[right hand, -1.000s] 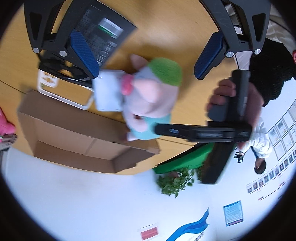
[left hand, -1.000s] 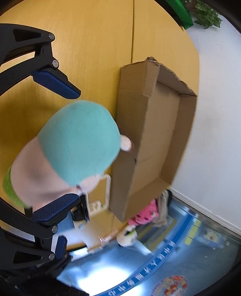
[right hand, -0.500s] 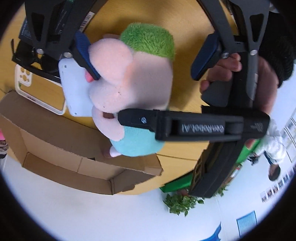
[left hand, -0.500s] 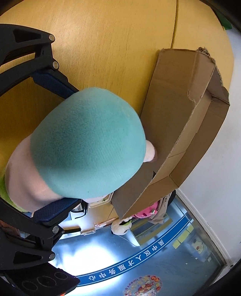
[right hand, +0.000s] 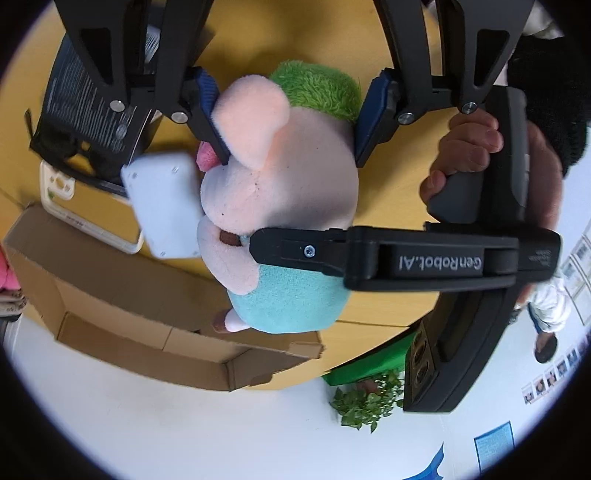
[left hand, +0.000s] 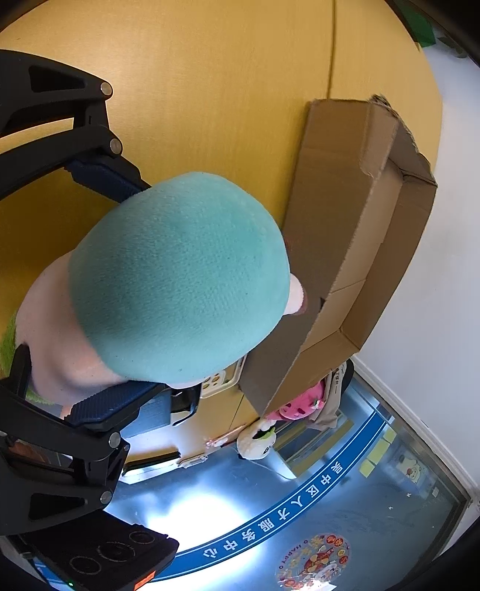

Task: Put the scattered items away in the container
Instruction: 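Close the right gripper on the plush pig's body, then lift and carry the plush pig with the right gripper over the cardboard box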

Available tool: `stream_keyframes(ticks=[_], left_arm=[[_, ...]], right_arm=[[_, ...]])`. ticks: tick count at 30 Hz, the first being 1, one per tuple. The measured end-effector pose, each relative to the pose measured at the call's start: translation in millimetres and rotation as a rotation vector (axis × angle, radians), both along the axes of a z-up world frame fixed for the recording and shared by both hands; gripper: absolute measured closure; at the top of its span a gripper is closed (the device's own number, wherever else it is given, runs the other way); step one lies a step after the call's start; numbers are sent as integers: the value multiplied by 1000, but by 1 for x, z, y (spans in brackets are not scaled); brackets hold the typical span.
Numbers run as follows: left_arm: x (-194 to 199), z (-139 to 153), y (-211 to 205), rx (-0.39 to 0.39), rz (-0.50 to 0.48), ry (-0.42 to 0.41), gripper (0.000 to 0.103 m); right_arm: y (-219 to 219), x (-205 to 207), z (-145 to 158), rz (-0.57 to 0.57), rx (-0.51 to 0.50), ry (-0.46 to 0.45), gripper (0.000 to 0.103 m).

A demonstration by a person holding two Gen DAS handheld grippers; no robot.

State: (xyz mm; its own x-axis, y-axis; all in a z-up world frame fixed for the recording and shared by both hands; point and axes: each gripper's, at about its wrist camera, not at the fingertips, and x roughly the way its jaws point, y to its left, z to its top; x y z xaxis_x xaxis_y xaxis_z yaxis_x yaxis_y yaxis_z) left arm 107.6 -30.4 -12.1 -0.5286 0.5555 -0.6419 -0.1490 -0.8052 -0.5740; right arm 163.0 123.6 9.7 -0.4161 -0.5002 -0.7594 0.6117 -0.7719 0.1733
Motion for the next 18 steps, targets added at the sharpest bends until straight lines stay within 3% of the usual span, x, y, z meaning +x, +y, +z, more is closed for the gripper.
stream_keyframes(ticks=[5, 10, 14, 18], left_arm=[[-1, -8, -8, 33, 11, -22, 12], [-6, -9, -4, 0, 16, -23, 12], [-8, -8, 0, -22, 20, -14, 12], [-8, -9, -1, -15, 23, -14, 12]], right_arm=[[7, 0, 0, 5, -41, -18, 32], [-1, -6, -2, 8, -18, -23, 25], [-12, -2, -8, 19, 18, 6, 8], [-15, 2, -11, 20, 46, 27, 9]])
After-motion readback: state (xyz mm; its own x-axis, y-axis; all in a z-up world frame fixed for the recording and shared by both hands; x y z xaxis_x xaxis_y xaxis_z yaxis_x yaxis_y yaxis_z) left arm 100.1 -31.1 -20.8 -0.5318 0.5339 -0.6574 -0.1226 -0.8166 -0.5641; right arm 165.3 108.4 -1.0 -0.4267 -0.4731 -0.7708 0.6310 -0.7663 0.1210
